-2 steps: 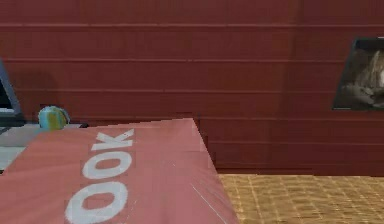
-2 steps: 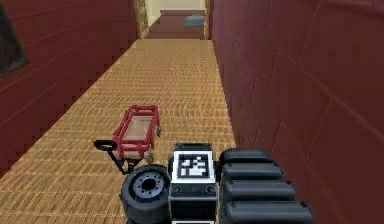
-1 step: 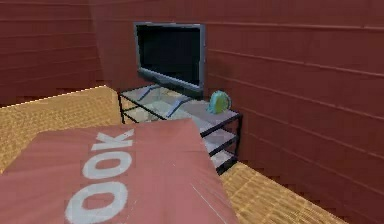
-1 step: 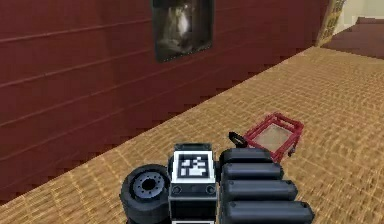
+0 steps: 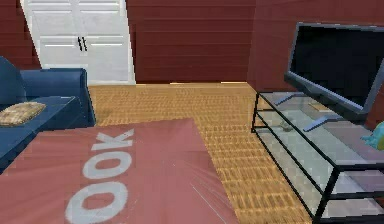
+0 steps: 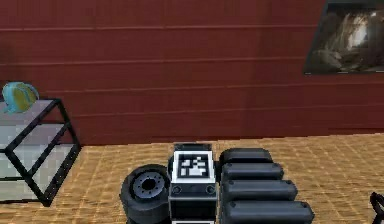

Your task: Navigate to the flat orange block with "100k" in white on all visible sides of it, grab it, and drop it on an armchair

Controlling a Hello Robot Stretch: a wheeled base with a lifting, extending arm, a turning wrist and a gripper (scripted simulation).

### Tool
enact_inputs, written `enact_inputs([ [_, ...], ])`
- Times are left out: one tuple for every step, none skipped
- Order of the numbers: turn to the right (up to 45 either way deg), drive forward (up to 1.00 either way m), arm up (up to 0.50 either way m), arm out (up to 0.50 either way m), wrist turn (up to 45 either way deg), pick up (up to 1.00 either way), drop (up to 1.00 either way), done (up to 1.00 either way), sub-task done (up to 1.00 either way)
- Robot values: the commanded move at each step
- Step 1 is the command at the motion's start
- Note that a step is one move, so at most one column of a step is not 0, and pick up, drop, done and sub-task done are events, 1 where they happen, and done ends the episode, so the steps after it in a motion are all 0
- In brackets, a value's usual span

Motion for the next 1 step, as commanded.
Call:
enact_inputs([
  [0.0, 0.65, 0.00, 0.00, 0.0, 0.00, 0.00, 0.00, 0.00],
])
